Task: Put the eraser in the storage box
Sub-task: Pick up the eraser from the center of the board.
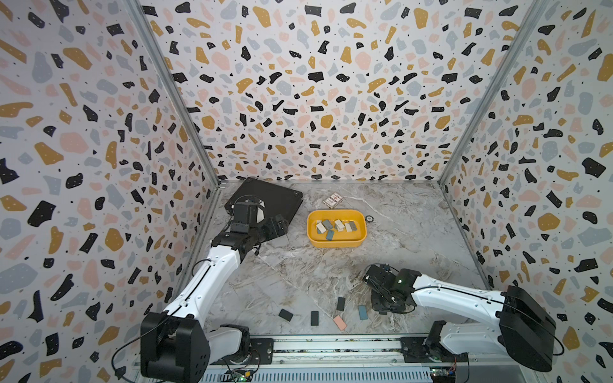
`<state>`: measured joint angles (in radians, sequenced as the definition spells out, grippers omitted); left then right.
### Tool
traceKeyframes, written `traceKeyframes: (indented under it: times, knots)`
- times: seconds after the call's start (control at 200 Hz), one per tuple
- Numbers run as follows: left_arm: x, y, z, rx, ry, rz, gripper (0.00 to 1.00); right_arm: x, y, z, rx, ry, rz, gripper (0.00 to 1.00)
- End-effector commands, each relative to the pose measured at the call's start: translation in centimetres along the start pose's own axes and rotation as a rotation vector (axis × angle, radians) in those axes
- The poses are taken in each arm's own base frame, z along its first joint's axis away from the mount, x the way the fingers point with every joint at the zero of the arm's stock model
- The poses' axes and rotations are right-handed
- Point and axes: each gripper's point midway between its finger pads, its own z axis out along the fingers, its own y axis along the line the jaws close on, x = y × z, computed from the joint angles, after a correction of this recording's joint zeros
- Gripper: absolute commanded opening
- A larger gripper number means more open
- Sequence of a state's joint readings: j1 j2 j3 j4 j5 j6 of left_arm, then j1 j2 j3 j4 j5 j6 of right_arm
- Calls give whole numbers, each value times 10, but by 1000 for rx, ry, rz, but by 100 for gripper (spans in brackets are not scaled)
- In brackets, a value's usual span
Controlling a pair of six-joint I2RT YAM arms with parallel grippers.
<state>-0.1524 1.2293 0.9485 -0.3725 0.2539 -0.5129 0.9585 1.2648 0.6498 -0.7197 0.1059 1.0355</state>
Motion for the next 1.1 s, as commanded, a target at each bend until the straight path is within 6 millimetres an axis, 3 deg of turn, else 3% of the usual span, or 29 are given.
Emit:
traceKeyframes:
  times: [0.0, 0.15, 0.516, 1.091]
  knots:
    - [-5, -3, -5, 16, -33, 14, 97, 0, -3, -1, 27, 1, -19, 41]
    - [-5, -3, -6, 16, -33, 14, 97, 5, -7, 1, 35, 11, -1, 41]
    - [-5, -4, -5, 21, -35, 12, 97, -5, -16, -16, 54, -59, -7, 46]
    - [-4, -3, -4, 20, -33, 10, 97, 10, -11, 11, 53, 28, -2, 45]
